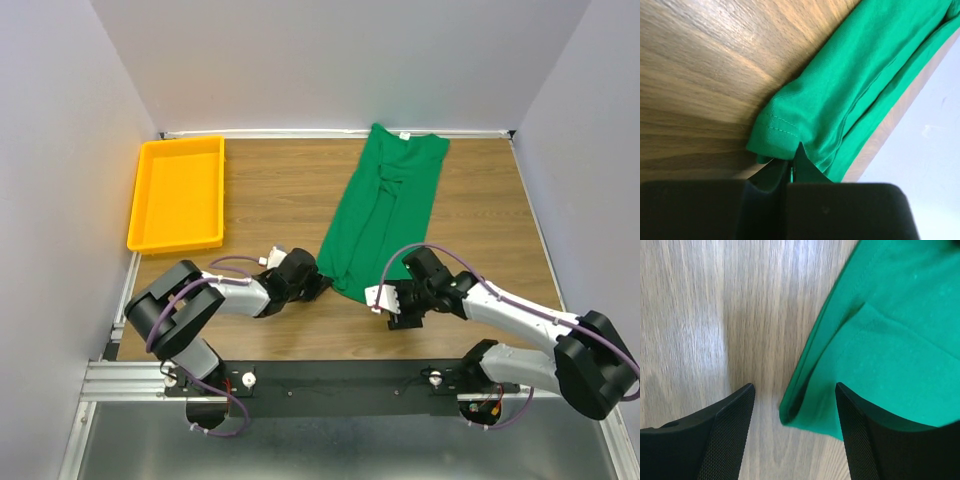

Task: Fold and stack the t-shirts
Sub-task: Fold the tshirt

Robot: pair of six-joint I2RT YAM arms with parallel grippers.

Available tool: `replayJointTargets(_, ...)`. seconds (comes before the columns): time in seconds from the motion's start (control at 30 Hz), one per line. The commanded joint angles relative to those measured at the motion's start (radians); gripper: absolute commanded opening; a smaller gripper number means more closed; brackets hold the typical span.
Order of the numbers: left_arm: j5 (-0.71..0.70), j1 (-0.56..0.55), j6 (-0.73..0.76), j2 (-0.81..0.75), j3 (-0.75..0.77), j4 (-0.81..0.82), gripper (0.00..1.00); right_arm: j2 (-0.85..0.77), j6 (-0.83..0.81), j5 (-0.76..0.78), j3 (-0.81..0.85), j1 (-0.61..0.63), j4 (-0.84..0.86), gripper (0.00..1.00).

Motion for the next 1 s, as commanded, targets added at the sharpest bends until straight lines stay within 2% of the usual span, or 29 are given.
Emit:
replayJointTargets(0.0,-0.081,-0.014,0.043,-0.028,-0.001,-0.085,0.00,0.046,0.031,0.006,0.002,0.028,0.009,0.72)
replayJointTargets(0.2,-0.087,-0.030,0.039,-0.074,-0.018,-0.086,0.00,0.150,0.096,0.097,0.007,0.034,0.127,0.65)
replayJointTargets(0.27,-0.087,-0.030,0.039,-0.085,-0.021,-0.086,0.00,0.178,0.105,0.115,0.015,0.034,0.143,0.55)
replayJointTargets(0.3,-0.089,-0.030,0.040,-0.094,-0.021,-0.086,0.00,0.201,0.115,0.134,0.018,0.032,0.144,0.45)
replayJointTargets(0.47,-0.104,-0.030,0.049,-0.128,-0.003,-0.085,0.00,0.215,0.143,0.158,0.035,0.032,0.144,0.14)
replayJointTargets(0.53,-0.107,-0.030,0.052,-0.136,0.011,-0.083,0.00,0.187,0.160,0.154,0.041,0.034,0.138,0.07)
replayJointTargets(0.57,-0.107,-0.030,0.055,-0.142,0.015,-0.082,0.00,0.172,0.168,0.148,0.047,0.032,0.137,0.01)
replayJointTargets(0.8,-0.120,-0.030,0.082,-0.194,0.055,-0.073,0.00,-0.035,0.246,0.191,0.125,0.031,0.101,0.00)
replayJointTargets(0.97,-0.140,-0.021,0.144,-0.176,0.156,-0.097,0.00,-0.081,0.263,0.281,0.183,0.020,0.098,0.00)
